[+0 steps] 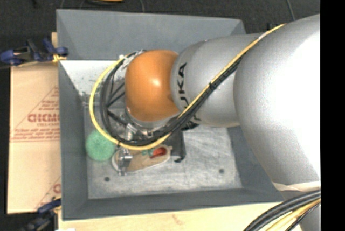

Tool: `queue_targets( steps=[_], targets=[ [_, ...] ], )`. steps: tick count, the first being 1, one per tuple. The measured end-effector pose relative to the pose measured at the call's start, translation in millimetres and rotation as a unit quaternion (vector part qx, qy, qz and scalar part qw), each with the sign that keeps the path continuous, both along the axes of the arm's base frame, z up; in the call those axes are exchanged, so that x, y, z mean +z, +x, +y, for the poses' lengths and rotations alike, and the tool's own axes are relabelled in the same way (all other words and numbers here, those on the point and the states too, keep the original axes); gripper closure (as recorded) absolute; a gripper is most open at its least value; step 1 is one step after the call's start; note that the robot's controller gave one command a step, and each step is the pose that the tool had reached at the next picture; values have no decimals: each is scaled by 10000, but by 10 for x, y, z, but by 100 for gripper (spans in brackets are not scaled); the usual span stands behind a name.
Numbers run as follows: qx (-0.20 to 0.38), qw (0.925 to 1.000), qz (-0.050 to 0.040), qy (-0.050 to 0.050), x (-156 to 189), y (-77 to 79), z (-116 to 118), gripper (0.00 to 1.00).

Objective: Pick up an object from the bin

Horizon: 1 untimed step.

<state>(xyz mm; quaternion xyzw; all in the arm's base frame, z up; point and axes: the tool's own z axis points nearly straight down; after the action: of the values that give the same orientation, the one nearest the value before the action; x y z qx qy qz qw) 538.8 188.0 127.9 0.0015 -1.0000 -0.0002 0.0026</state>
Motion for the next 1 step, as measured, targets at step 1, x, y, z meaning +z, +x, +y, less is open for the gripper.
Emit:
queue_targets(
  steps=[1],
  targets=[
    [-16, 10000, -36, 7, 40, 22, -5, 0]
  ],
)
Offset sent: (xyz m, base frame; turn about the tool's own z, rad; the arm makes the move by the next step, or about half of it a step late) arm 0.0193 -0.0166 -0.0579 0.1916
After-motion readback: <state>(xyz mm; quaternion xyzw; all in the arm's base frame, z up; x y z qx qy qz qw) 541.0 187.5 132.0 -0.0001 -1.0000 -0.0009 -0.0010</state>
